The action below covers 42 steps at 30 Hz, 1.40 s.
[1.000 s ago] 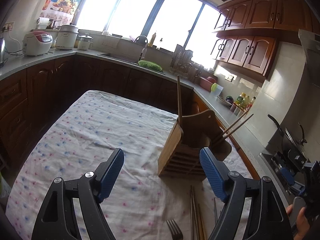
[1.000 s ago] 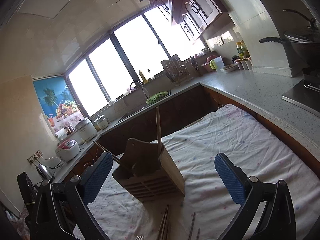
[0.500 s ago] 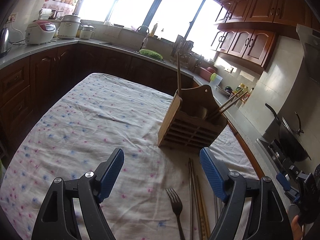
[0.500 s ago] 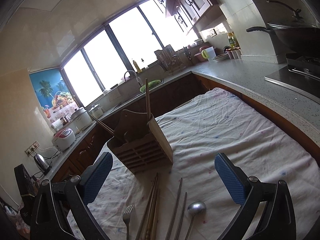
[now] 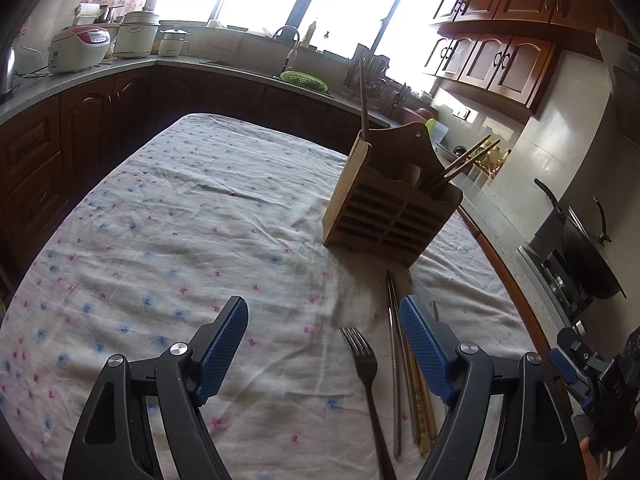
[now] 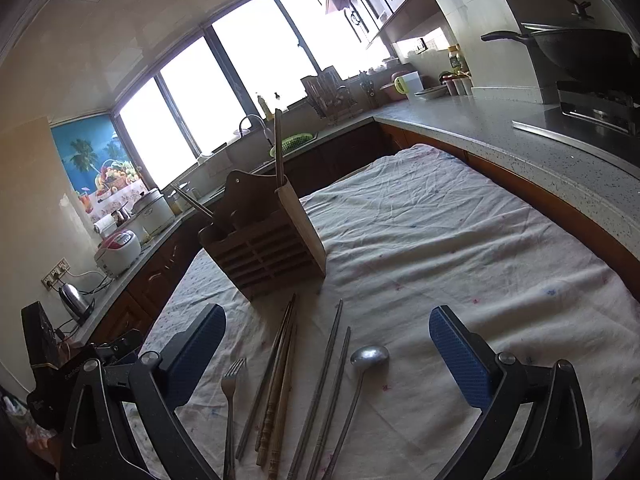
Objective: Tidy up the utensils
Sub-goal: 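Move both tools back down toward the fork and spoon on the cloth, then close the left tool on the steel fork while the right tool grasps the steel spoon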
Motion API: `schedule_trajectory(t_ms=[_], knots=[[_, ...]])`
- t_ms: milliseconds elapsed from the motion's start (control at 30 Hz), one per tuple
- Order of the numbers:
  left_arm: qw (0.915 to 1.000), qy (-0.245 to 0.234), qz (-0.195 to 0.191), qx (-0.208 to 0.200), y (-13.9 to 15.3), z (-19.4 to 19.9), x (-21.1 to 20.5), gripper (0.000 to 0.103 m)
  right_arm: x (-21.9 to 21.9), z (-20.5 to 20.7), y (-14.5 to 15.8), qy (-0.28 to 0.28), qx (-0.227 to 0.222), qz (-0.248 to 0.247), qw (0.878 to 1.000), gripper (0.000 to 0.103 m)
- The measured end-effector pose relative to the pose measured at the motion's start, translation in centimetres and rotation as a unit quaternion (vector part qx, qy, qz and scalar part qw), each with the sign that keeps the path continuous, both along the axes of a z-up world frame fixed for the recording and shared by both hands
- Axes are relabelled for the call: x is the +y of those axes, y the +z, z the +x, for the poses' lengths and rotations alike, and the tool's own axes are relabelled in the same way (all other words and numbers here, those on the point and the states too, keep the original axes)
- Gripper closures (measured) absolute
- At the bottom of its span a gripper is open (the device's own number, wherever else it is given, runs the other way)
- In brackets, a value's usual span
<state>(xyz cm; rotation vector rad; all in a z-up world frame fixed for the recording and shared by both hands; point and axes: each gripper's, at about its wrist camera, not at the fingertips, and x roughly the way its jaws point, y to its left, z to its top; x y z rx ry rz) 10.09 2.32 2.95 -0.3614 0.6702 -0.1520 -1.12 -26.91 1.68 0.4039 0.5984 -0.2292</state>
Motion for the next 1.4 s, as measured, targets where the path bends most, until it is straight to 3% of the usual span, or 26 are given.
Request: schedule_trajectory(t_ms=[300,400,533,733,1000,1200,1333,1400], knots=[[0.9992,-0.025,-0.001,0.032,-1.4,1.0,-1.6,0.027,0.2,-0.5,-1.8,0.01,0.031,0.011,0.999,0.002],[0.9983,-0.037,0.003,0.045,-1.9,1.7,-2.2,0.027,0.3,-0.2,-2.5,0.012,0.046,0.014,0.999,0.006],[0.9969,-0.05,0.003,0.061,-2.8,2.6,-2.9,0.029,-0.1,0.4,-3.7,0.015,0.073,0.031,0.997,0.026],[0.9923,-0.072,-0.01,0.1,-4.7,4.8,-3.7,0.046,-0.5,1.3,-5.8,0.024,0.113,0.055,0.992,0.053],[0.9831,-0.11,-0.029,0.144,-6.9,7.7,-5.0,0.061,-0.8,2.3,-7.5,0.046,0.145,0.096,0.984,0.069],[0.9779,-0.131,-0.056,0.154,-7.7,9.6,-5.0,0.069,-1.5,3.2,-8.5,0.056,0.151,0.131,0.978,0.077],[0.9747,-0.143,-0.065,0.159,-8.3,10.7,-5.0,0.079,-2.5,3.7,-9.3,0.055,0.149,0.164,0.974,0.096],[0.974,-0.146,-0.073,0.157,-8.5,10.8,-4.9,0.088,-2.6,3.9,-9.3,0.057,0.148,0.165,0.973,0.099]])
